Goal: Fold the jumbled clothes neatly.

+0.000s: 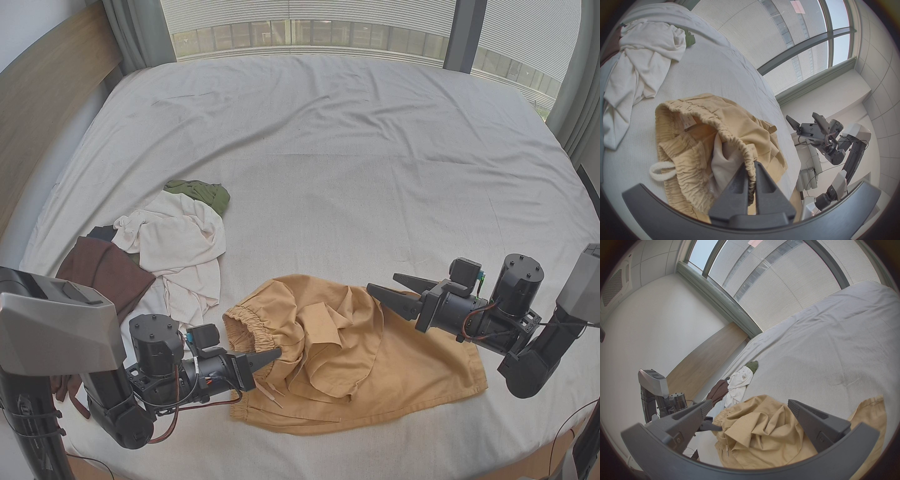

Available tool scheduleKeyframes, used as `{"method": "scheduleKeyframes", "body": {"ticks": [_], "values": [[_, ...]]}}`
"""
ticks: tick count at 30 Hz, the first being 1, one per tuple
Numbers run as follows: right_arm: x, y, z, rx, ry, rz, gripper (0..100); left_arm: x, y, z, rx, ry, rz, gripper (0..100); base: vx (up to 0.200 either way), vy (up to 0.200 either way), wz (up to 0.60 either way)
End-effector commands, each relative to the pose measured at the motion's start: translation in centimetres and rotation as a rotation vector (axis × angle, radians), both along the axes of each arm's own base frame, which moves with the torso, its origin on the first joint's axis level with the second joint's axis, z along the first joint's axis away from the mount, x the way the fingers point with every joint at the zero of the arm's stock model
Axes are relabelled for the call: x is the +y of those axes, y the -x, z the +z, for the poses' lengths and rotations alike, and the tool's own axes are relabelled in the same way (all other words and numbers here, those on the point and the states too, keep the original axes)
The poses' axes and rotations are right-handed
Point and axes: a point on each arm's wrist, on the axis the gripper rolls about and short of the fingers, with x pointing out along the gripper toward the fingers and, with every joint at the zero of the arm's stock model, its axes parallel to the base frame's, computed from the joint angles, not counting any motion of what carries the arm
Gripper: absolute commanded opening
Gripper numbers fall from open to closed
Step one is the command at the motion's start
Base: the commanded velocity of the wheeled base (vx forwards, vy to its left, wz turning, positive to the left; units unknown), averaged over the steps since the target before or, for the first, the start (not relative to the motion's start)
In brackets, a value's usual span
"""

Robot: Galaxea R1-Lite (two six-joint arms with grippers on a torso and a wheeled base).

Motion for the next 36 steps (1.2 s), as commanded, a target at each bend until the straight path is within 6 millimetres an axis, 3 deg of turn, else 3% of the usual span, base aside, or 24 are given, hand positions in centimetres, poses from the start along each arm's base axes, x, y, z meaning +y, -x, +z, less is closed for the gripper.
{"method": "scheduleKeyframes", "body": {"ticks": [1, 5, 10, 20, 30, 36], "values": [[0.2, 0.4, -0.3, 0.013, 0.006, 0.013, 100, 0.3, -0.4, 0.6, -0.027, 0.013, 0.018, 0, 0.0, 0.0, 0.0], [0.7, 1.3, -0.8, 0.041, 0.019, 0.049, 100, 0.6, -0.6, 1.4, -0.053, 0.025, 0.031, 0, 0.0, 0.0, 0.0], [2.4, 3.0, -1.5, 0.083, 0.035, 0.129, 100, 2.1, -1.3, 4.2, -0.146, 0.07, 0.083, 0, 0.0, 0.0, 0.0], [4.4, 5.1, -1.6, 0.135, 0.019, 0.227, 100, 3.2, -2.2, 4.3, -0.158, 0.068, 0.129, 0, 0.0, 0.0, 0.0], [6.3, 3.6, -2.3, 0.157, 0.038, 0.242, 100, 3.2, -2.1, 4.5, -0.167, 0.07, 0.13, 0, 0.0, 0.0, 0.0], [7.0, 4.1, -2.4, 0.168, 0.047, 0.267, 100, 3.1, -2.2, 4.3, -0.161, 0.068, 0.127, 0, 0.0, 0.0, 0.0]]}}
